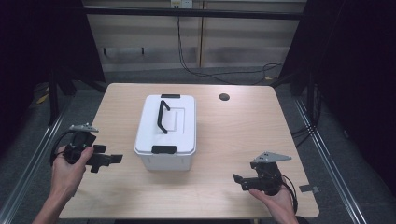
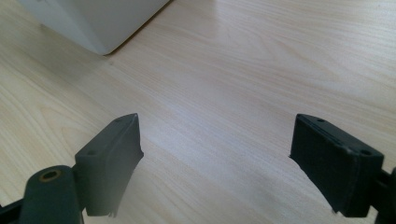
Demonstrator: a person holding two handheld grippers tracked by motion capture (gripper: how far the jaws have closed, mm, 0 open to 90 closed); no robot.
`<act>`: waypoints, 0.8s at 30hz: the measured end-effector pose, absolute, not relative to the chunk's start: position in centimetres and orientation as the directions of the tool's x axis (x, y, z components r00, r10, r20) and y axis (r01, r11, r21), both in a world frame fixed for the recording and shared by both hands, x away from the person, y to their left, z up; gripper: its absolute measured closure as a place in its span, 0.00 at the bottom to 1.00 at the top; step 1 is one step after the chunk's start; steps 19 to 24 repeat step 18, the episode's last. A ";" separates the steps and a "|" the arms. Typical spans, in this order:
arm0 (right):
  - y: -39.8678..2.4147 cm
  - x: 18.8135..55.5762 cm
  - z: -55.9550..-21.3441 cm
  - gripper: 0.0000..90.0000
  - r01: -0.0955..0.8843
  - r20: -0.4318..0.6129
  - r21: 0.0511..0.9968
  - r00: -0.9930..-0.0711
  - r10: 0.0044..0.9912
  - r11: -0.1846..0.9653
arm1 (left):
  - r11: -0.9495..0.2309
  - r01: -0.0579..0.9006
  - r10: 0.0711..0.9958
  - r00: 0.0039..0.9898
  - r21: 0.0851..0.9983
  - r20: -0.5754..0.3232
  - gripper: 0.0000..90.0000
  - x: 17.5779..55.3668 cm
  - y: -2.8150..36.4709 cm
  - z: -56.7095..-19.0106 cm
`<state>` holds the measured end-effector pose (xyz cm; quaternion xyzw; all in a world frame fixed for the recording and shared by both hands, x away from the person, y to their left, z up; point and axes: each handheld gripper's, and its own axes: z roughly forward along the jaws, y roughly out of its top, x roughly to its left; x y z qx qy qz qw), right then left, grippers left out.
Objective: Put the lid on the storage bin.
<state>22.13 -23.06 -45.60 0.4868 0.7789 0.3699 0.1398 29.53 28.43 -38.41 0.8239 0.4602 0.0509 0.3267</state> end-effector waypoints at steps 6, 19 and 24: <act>-23.1 22.1 -45.6 0.17 0.653 0.139 0.716 -0.481 0.866 0.248 | -0.361 0.746 0.806 0.552 0.560 -0.216 0.20 28.3 29.0 -40.6; -23.6 23.0 -46.5 0.20 0.666 0.123 0.690 -0.493 0.862 0.282 | -0.325 0.759 0.837 0.509 0.564 -0.202 0.20 28.1 30.6 -45.3; -23.6 23.0 -46.5 0.20 0.666 0.123 0.690 -0.493 0.862 0.282 | -0.325 0.759 0.837 0.509 0.564 -0.202 0.20 28.1 30.6 -45.3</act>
